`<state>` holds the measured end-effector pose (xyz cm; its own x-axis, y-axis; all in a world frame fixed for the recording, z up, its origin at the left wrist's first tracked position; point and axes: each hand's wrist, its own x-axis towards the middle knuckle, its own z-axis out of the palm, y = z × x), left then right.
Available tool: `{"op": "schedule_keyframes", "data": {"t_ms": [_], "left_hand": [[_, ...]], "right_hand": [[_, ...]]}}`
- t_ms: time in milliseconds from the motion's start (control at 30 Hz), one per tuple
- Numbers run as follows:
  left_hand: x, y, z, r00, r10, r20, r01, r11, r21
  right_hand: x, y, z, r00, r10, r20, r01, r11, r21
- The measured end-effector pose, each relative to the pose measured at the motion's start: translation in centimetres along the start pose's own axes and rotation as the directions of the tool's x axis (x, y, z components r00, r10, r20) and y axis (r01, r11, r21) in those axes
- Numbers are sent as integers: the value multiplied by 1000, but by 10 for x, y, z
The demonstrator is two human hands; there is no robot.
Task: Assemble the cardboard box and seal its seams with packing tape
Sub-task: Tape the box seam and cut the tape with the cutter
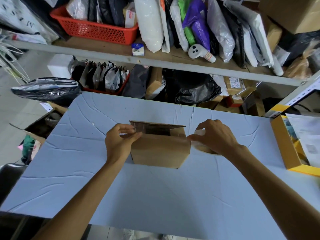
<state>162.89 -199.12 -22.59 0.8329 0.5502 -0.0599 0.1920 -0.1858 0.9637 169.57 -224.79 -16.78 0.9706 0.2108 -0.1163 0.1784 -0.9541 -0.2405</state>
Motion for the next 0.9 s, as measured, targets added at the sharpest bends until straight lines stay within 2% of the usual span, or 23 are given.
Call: {"op": "schedule_keyframes", "data": {"t_ms": [367,533,900], "left_hand": [[1,-13,0,997,73,13,-73,997,3],[2,-12,-1,998,60,2,-59,997,-38],[8,-21,-2,994,109,22,-108,992,-63]], "right_hand": [[4,-4,0,999,-21,35,22,999,-40],[6,-6,-4,998,-26,56,29,999,-40],[9,-7,11,1000,-8,11,10,992,-125]]}}
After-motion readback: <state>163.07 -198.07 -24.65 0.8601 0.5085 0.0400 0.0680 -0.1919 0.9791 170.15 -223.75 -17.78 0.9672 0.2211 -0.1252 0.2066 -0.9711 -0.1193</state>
